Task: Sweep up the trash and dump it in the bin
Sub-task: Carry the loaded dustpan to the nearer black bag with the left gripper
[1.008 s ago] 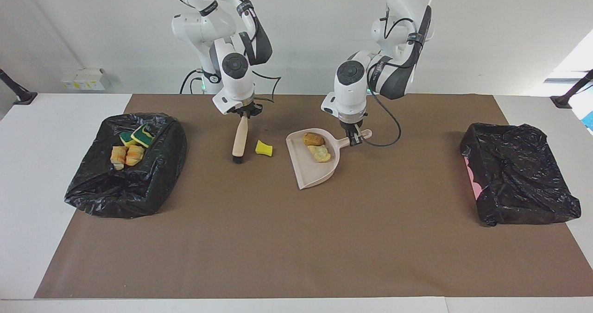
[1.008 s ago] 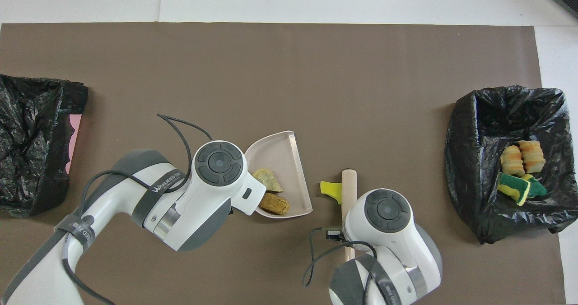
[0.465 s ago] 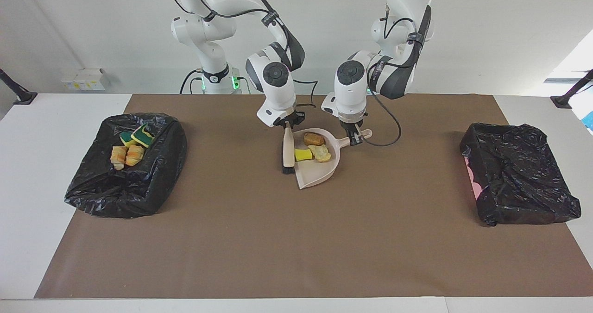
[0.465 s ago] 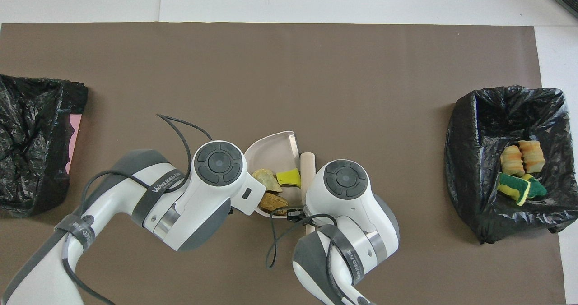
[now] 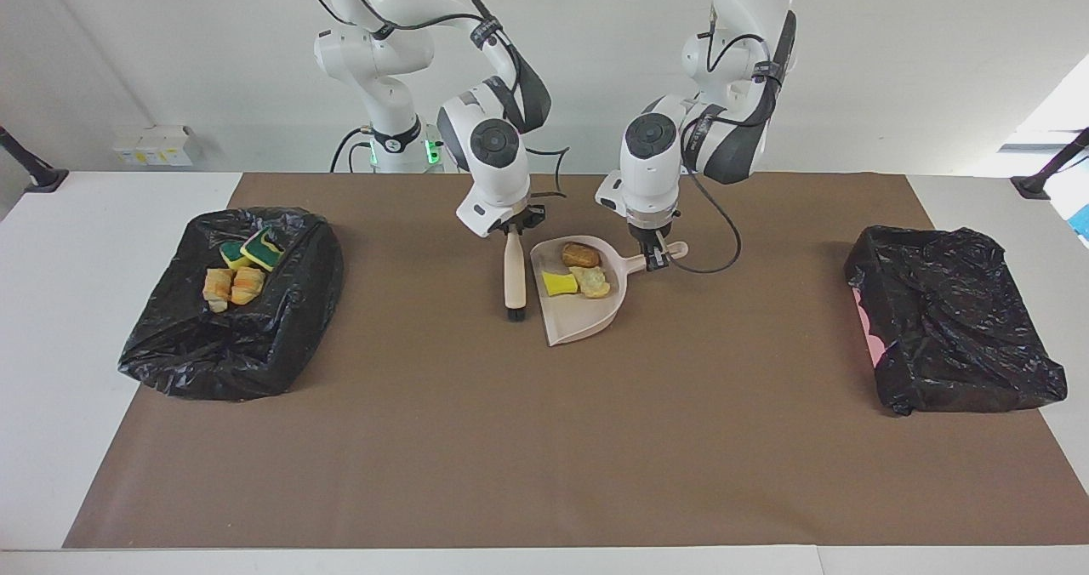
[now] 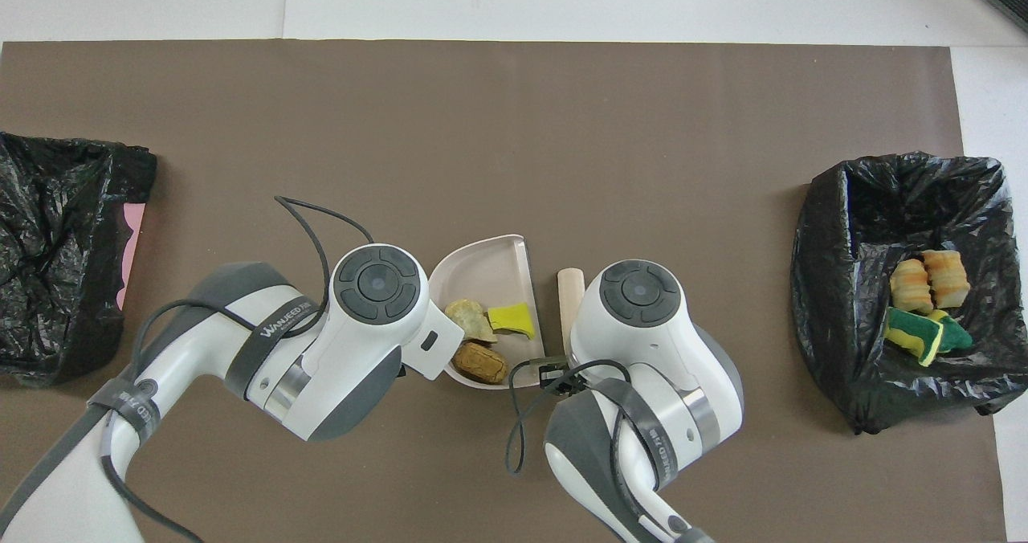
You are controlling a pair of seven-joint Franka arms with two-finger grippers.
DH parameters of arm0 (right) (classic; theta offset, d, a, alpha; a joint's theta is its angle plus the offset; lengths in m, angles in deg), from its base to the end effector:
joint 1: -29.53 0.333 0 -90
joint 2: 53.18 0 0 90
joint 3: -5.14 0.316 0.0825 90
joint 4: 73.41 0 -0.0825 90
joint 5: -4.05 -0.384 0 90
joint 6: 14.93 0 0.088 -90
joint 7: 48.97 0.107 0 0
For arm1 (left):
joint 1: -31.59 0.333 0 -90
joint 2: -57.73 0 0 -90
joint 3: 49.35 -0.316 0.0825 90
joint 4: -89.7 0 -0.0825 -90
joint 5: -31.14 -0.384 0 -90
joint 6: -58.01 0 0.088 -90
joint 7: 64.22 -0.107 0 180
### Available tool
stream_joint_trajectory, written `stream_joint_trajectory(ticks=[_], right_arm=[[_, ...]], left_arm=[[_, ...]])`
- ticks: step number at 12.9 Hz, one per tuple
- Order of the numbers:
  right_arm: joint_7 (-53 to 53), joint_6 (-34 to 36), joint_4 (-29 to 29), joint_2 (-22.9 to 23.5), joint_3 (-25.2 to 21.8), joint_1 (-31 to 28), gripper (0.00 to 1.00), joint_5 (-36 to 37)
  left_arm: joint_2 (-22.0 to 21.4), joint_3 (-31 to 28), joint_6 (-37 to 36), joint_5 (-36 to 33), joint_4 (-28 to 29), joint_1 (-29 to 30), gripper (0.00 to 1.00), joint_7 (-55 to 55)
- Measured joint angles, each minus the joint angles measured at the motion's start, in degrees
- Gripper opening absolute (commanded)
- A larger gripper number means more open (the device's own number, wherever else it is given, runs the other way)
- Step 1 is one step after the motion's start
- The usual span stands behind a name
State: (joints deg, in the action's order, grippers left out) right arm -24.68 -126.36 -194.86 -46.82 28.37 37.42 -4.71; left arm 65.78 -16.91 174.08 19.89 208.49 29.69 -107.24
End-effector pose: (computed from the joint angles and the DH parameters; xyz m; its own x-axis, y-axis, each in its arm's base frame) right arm 0.4456 0.2790 0.3460 0.9455 0.0504 -0.3218 0.0413 -0.9985 -0.0349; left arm 0.4624 -0.2968 0.3604 0.1112 -0.9776 -0.1786 -0.9912 -0.1221 0.0511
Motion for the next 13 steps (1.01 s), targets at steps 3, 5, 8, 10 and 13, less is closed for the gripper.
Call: stream_joint_trajectory(ticks=[3, 5, 8, 10, 13], right_arm=[[-1.4, 1.6, -0.1, -3.0, 0.2, -0.2, 0.0, 0.0], [-1.1, 0.3, -0.4, -3.9, 0.5, 2.0, 0.0, 0.0], [5.4, -4.5, -1.4, -3.7, 0.6, 8.2, 0.0, -0.1], [12.3, -8.6, -2.2, -2.4, 0.8, 14.0, 0.0, -0.1], [17.7, -12.0, -2.0, 0.8, 0.9, 19.1, 0.0, -1.7]], left_arm=[[-0.4, -3.4, 0.0, 0.2, -1.4, 0.0, 0.0, -5.5], [-1.5, -6.5, -0.1, 1.4, -2.4, 0.1, 0.0, -10.8], [-5.4, -13.7, -1.7, 3.8, -2.9, 0.1, 0.0, -22.5], [-8.0, -20.6, -4.2, 4.1, -4.3, 0.1, 0.0, -31.4], [-9.1, -33.0, -7.6, 4.7, -8.8, 0.2, 0.0, -44.9]])
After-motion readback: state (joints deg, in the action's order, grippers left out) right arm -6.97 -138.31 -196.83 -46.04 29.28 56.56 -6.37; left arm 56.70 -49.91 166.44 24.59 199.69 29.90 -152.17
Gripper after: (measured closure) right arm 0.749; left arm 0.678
